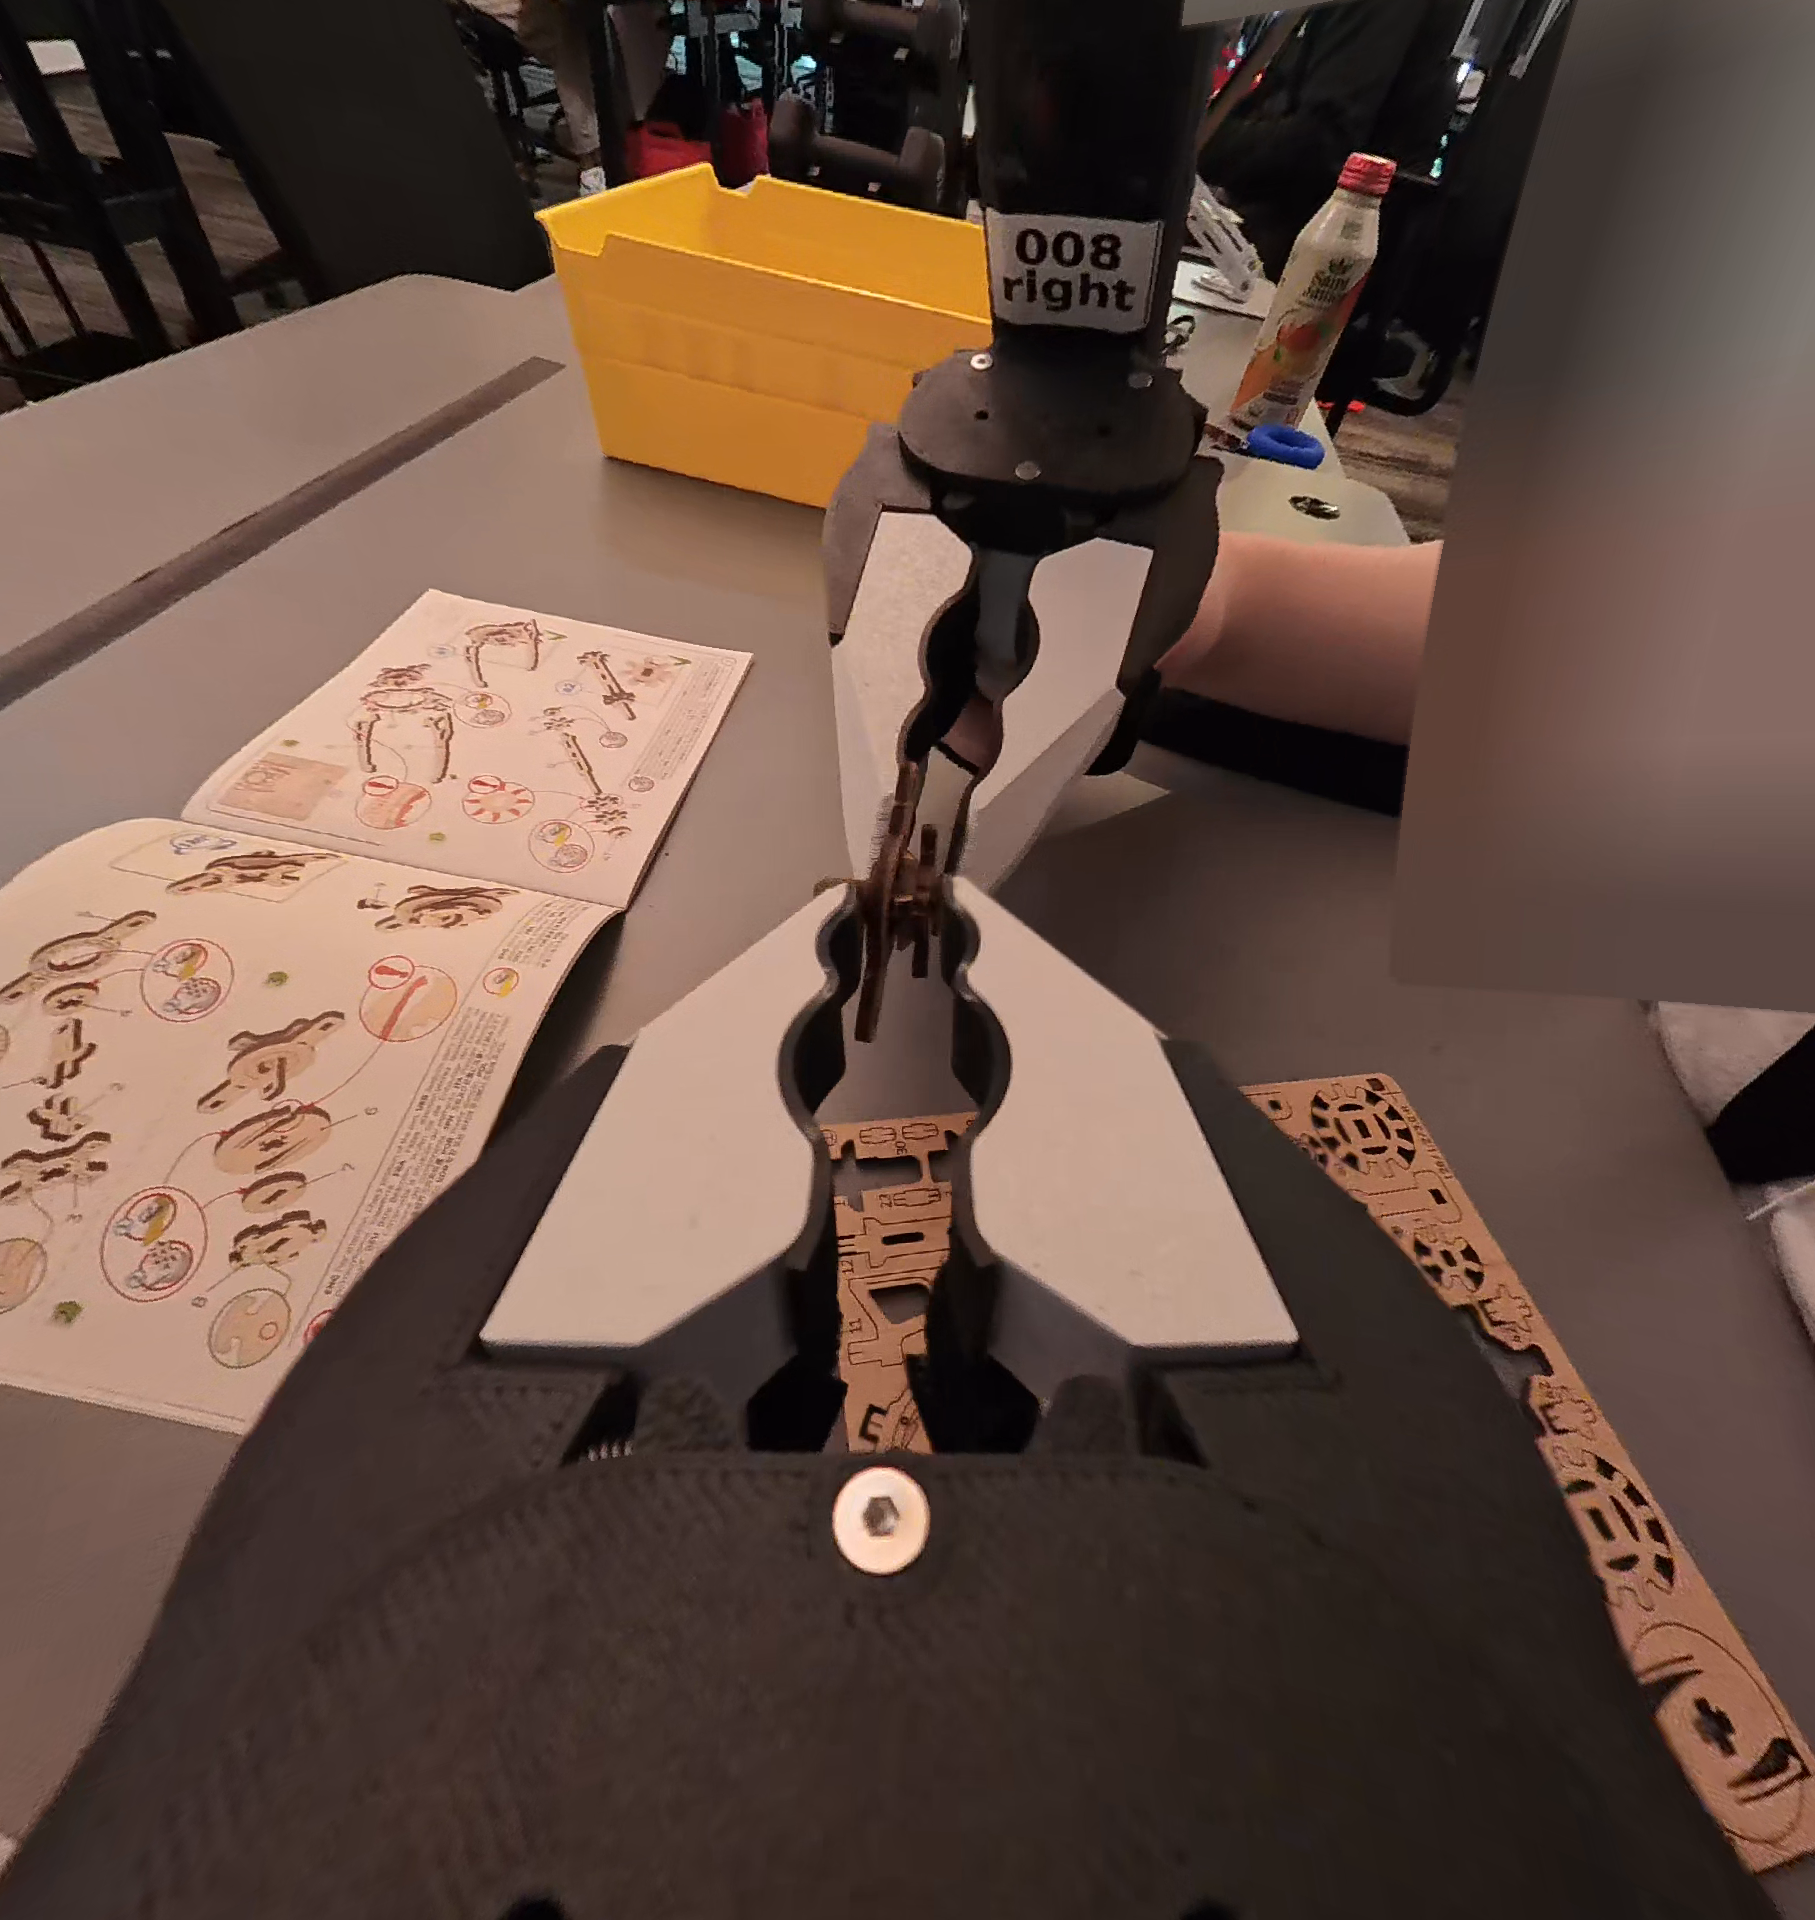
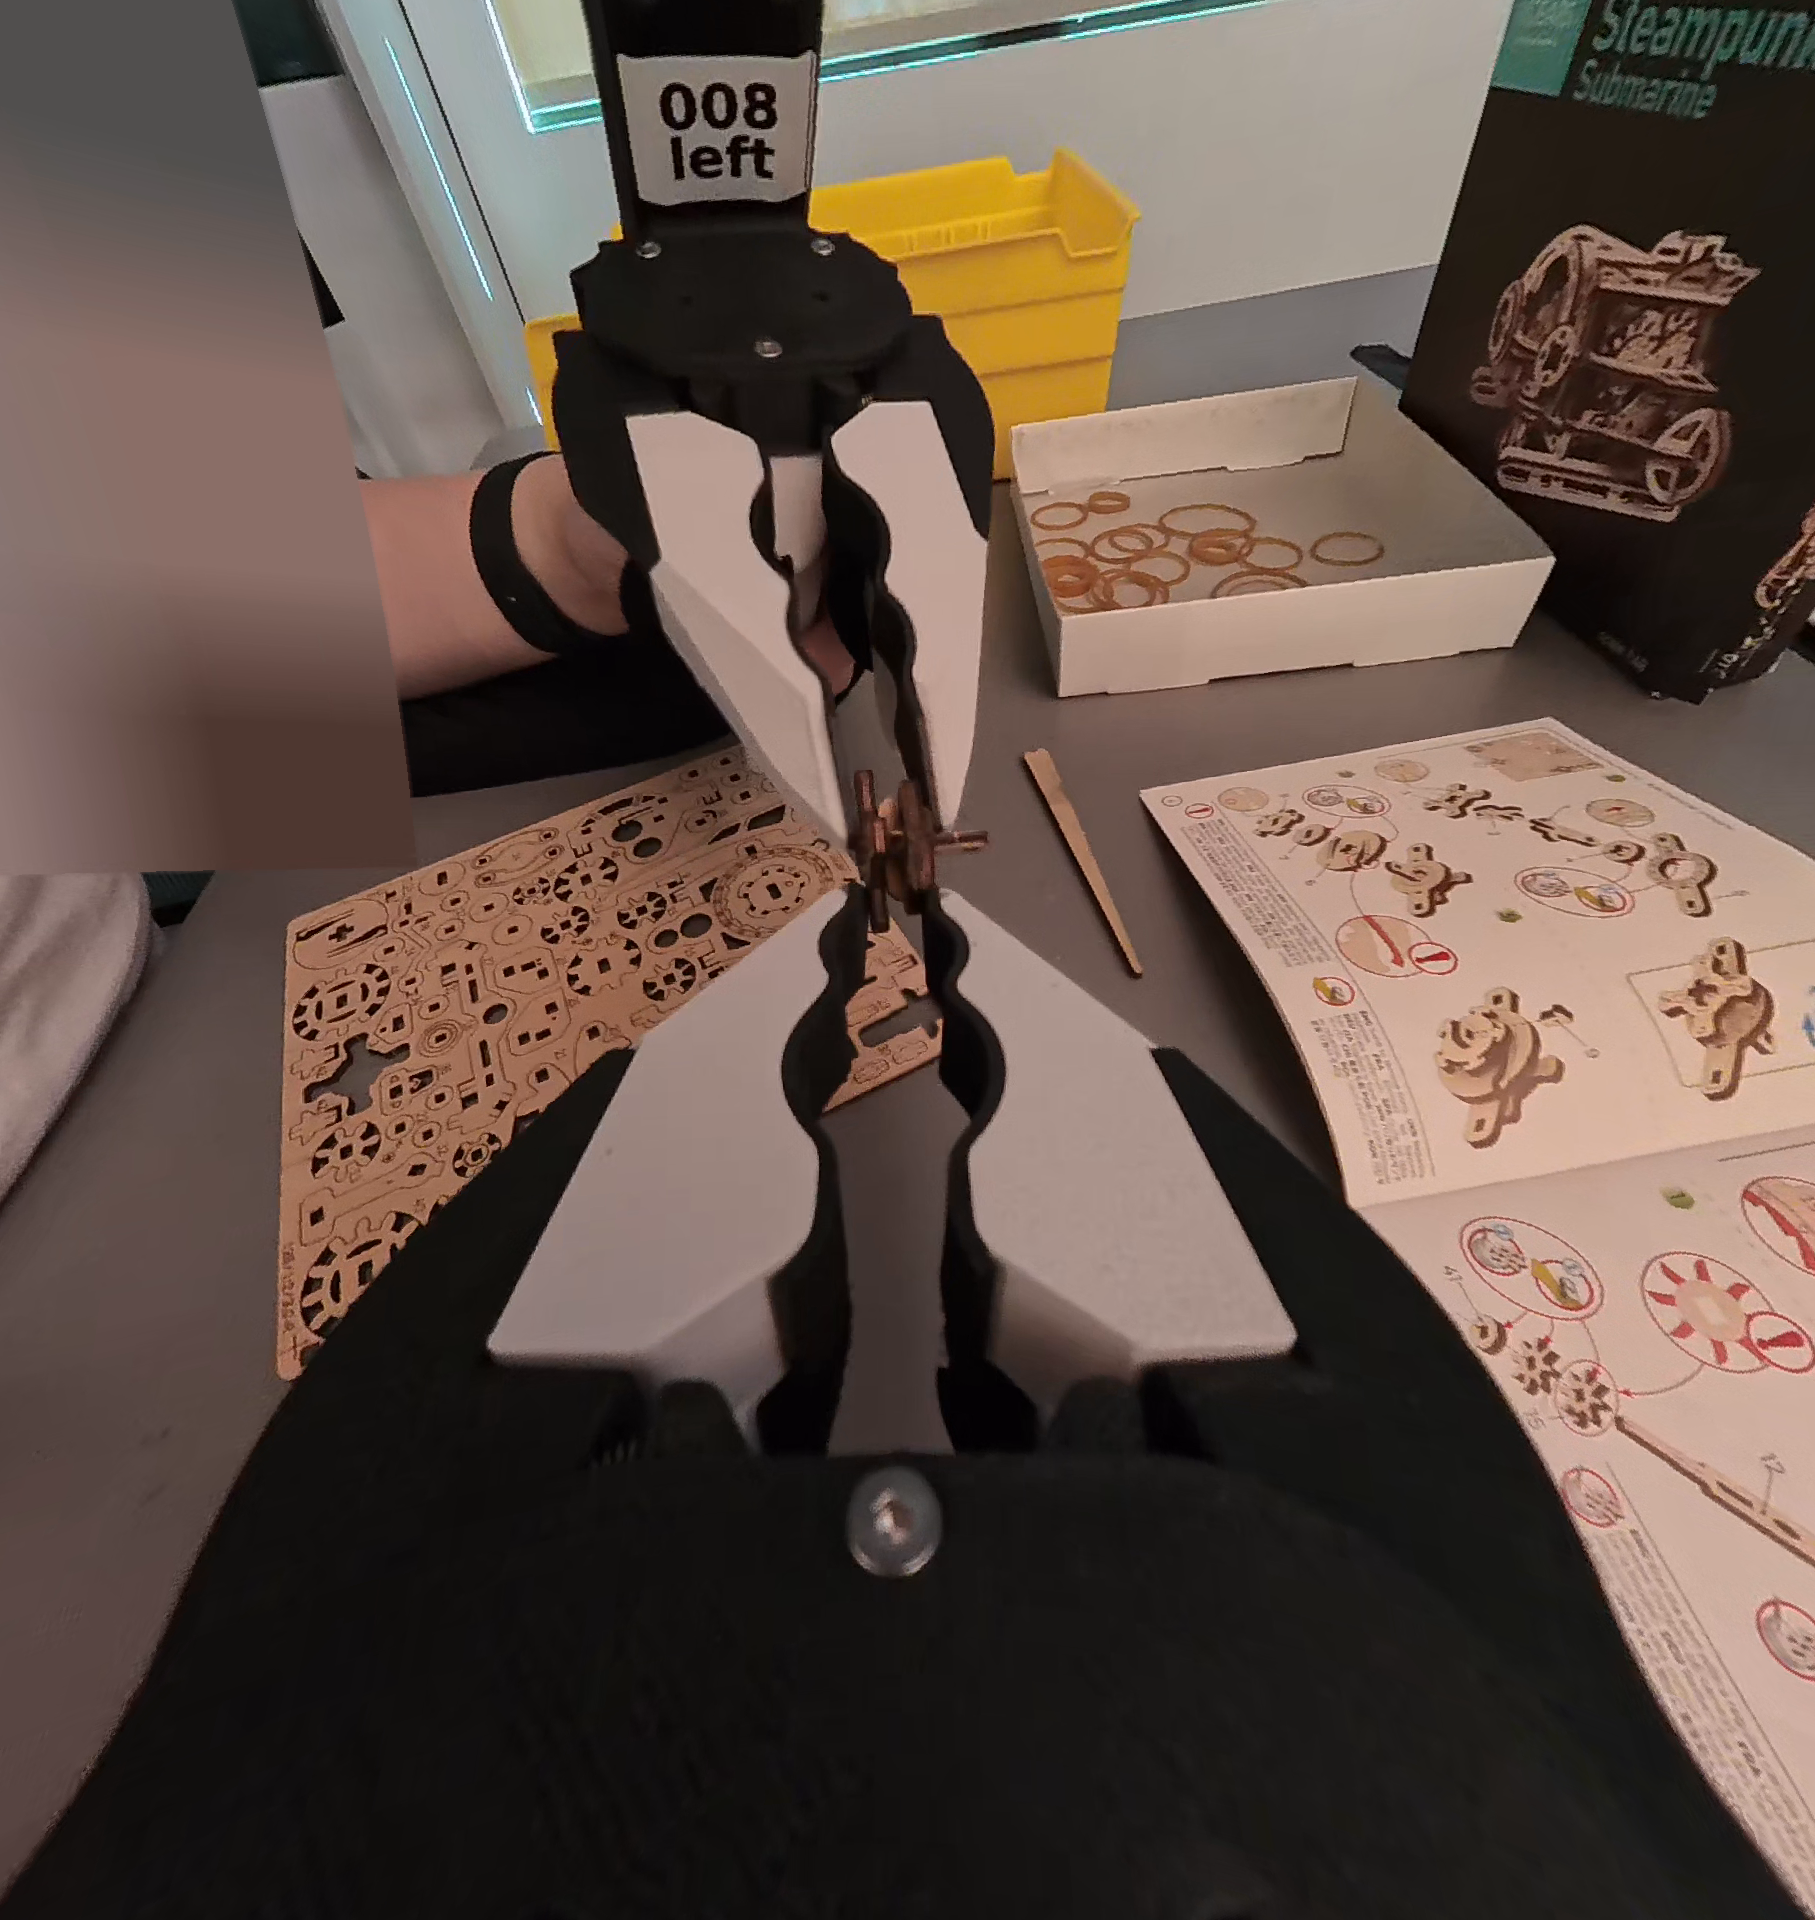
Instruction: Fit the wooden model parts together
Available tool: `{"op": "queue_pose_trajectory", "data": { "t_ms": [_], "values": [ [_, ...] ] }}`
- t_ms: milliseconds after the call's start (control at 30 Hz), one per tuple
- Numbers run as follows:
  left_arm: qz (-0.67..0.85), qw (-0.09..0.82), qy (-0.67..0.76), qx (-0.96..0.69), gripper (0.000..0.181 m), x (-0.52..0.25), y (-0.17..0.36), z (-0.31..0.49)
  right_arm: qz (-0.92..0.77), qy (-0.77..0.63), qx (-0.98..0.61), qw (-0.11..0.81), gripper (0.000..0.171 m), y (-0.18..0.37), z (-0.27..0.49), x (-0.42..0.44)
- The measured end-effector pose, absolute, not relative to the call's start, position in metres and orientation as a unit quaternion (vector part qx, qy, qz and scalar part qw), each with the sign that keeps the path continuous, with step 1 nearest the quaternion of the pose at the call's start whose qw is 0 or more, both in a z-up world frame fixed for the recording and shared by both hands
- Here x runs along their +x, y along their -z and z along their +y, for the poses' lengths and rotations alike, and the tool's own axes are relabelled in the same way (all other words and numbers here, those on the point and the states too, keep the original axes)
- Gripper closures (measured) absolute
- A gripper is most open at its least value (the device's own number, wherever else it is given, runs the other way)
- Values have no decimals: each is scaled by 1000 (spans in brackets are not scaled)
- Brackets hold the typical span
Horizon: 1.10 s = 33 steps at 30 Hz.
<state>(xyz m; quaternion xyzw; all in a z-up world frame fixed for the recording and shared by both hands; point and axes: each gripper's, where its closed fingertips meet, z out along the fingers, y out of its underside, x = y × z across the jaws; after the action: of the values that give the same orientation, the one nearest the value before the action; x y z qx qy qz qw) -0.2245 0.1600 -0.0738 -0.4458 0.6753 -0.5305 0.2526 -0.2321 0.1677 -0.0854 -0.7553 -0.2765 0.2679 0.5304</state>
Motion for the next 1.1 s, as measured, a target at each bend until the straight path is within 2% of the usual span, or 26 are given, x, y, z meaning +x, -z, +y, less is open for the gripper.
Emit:
{"op": "queue_pose_trajectory", "data": {
  "t_ms": [400,567,767,1100],
  "values": [
    [684,246,522,-447,169,-226,77,160,-274,-276,-756,527,162,88,168,-234],
    [683,252,515,-452,170,-227,75,168,-281,-244,-763,528,149,95,172,-229],
    [677,271,481,-487,170,-236,77,206,-279,-224,-773,523,146,107,177,-219],
    [692,203,384,-576,169,-282,96,248,-295,-144,-791,516,146,123,190,-209]
  ]
}}
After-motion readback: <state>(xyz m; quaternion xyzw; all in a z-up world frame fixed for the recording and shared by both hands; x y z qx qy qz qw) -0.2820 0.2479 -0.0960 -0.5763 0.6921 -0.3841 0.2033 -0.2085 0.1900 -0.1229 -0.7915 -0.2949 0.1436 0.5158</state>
